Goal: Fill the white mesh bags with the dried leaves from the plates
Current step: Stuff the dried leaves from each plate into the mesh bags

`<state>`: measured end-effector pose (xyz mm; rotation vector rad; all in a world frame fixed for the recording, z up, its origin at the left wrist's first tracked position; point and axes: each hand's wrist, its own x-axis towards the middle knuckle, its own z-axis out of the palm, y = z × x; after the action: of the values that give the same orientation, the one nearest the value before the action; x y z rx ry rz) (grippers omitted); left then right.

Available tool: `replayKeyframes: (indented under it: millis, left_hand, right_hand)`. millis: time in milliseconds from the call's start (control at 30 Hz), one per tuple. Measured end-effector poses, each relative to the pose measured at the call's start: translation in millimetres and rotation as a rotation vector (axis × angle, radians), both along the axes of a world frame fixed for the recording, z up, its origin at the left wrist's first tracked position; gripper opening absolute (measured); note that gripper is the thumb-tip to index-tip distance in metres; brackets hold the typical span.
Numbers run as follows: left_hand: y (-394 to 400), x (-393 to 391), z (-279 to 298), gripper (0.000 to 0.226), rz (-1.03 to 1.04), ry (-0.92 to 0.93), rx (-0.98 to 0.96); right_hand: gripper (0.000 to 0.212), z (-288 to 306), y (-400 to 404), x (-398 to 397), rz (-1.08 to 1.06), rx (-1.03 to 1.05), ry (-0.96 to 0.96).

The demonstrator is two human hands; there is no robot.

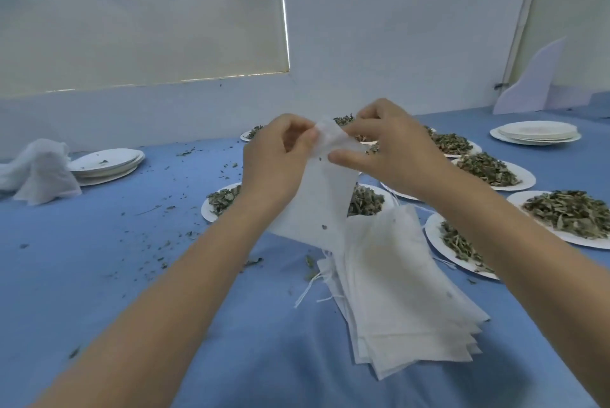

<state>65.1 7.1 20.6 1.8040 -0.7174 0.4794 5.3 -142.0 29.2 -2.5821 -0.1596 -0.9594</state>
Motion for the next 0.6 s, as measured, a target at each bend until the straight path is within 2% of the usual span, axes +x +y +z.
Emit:
replayKeyframes:
  millis: [133,200,267,367,433,500,567,600]
  left_hand:
    - [22.6,28.1,12.9,0.008,0.088,-0.058,-0.003]
    - [34.6,41.0,16.4,0.007,0.117,-0.073,-0.010]
    - [46.8,53.1,18.2,0.008,0.153,-0.078,-0.016]
    - [64.5,71.0,19.0,0.015,0.221,-0.078,-0.017]
    - [72.9,82.0,17.2,0.017,0.242,-0.069,-0.014]
    - [77.6,91.5,13.4,0.014,0.243,-0.056,-0.011]
    - [80.1,99.4,9.8,0.010,0.238,-0.036,-0.016]
    - [81.1,103.1,8.8,0.009,0.241,-0.028,-0.021]
  right_hand:
    - [0.029,15.2,32.5,36.1,0.058,0.033,-0.049]
    - [0.039,22.4,46.8,59.3,0.065,0.028,-0.034]
    - [0.043,28.1,60.7,78.1,0.078,0.031,-0.007]
    - [0.031,30.0,73.4,100.2,0.119,0.103,0.055]
    - [0.040,28.3,79.7,112.5,0.130,0.073,0.110]
    - [0.038,25.8,85.1,123.6,0.145,0.023,0.153]
    - [0.036,23.4,88.5,131.9,0.209,0.083,0.165]
    - [0.043,22.3,90.6,135.3,0.261,0.149,0.179]
